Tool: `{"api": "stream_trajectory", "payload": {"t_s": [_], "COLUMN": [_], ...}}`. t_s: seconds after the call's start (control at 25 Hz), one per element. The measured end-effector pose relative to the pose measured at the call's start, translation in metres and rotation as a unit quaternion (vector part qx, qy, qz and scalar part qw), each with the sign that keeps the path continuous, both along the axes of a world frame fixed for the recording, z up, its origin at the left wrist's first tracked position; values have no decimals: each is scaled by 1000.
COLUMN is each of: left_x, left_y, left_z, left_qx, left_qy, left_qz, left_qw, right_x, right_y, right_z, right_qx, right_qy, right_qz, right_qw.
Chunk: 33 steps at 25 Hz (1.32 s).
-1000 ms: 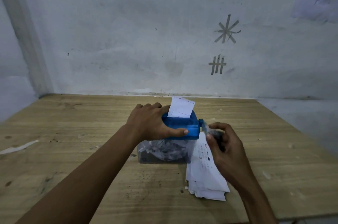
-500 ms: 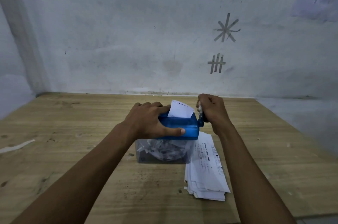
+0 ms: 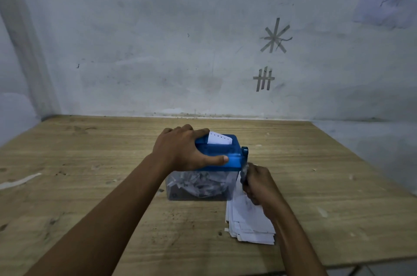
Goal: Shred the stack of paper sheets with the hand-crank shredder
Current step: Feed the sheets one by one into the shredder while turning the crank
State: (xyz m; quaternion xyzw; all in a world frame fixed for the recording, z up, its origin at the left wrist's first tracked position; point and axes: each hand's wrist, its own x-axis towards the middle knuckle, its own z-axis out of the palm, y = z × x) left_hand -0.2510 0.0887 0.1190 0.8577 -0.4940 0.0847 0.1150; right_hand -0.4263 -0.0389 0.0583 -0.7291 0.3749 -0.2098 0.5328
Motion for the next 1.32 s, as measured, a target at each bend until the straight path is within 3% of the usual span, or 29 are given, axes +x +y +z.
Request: {"api": "stream_trajectory", "payload": {"t_s": [0.16, 0.24, 0.36, 0.56, 0.68, 0.8, 0.92, 1.32], "left_x": [-4, -2, 1, 3, 1, -3, -6, -8], "left_y": [0, 1, 3, 4, 6, 7, 5, 4], "left_z": [4, 3, 0, 4, 4, 2, 2, 0], "left_qx": [17, 22, 23, 19, 20, 13, 5, -2], "left_qy": [-5, -3, 2, 4, 4, -1, 2, 6], "left_qz": [-19, -27, -45, -55, -66, -55, -26, -7], "left_qw": [1000, 999, 999, 998, 998, 998, 1000, 1000], "right_x": [-46, -50, -33, 6, 40, 56, 41, -15], "right_y": [15, 14, 4, -18, -39, -55, -46, 2], "right_z": [20, 36, 50, 75, 70, 39, 9, -2], "right_qx": [-152, -157, -176, -150, -125, -1, 95, -125], "right_qy": [-34, -96, -191, -236, -164, -50, -20, -21], "right_qz": [68, 90, 44, 8, -28, -25, -3, -39], "right_qw": [985, 979, 965, 960, 978, 998, 995, 991]}}
